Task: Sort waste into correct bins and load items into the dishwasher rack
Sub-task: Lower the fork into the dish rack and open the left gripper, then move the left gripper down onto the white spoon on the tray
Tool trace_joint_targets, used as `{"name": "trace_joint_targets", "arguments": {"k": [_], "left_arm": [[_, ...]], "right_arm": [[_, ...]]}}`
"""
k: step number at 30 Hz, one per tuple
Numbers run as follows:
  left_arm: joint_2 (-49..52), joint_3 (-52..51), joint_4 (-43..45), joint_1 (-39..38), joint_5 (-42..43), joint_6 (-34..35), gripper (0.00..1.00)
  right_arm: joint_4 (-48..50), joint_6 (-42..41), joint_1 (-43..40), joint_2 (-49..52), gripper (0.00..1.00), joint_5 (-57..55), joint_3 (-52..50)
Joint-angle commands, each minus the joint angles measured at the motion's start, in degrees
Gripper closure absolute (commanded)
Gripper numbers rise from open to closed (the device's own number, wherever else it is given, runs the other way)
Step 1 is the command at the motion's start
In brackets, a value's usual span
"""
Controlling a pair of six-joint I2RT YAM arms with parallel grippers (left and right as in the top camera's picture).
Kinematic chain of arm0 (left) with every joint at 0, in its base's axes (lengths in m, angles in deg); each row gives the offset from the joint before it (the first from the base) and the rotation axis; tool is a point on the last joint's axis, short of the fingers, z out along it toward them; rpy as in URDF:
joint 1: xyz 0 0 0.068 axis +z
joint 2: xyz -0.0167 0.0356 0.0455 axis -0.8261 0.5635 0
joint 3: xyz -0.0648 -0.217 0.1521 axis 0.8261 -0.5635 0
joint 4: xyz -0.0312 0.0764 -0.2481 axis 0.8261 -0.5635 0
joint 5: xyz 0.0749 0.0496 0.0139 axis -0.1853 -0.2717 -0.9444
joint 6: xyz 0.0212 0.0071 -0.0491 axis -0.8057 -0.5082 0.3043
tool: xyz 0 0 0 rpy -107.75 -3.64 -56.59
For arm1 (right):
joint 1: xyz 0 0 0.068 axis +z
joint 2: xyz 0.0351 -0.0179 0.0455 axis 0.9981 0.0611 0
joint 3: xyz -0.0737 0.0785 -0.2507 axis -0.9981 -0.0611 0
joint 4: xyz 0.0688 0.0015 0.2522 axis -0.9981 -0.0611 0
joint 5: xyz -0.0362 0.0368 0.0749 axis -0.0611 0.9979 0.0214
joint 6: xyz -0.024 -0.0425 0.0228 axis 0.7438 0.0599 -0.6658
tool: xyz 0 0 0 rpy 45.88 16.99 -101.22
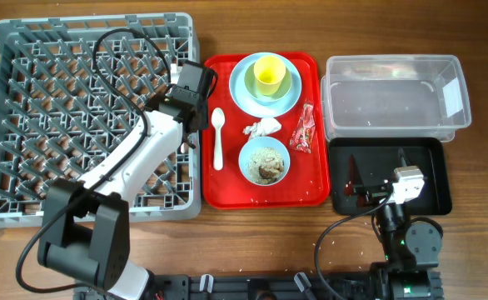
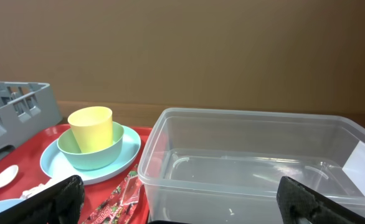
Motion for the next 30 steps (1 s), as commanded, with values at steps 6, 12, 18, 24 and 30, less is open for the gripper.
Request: {"name": "trace_joint_targets", "arguments": {"k": [6,12,18,24,30], "left_arm": [[-3.32,-0.57,-0.7,-0.48,2.47,-0.02,0.77],[-4.79,-0.57,-0.9,-0.48,6.32,0.15,0.91],[-18.27,-0.59,-5.62,-0.85,29.57,1.51,0.89],[-14.1,-0.92,-7.17,-8.92,28.37,7.98,0.91],[-3.76,-0.92,-6.49,-16.46,9.27,17.7,0.96]], "right_arm": [[0.15,0.81,0.0,0.17,0.0,-0.52,-0.07],[0.17,0.81,0.0,0.17,0.0,-0.52,-0.07],[0.17,0.83,0.0,0.17,0.0,-0.52,-0.07],[0.17,0.81,0.0,0.17,0.0,-0.52,-0.07],[0.17,0.81,0.0,0.17,0.0,-0.52,-0.07]]}}
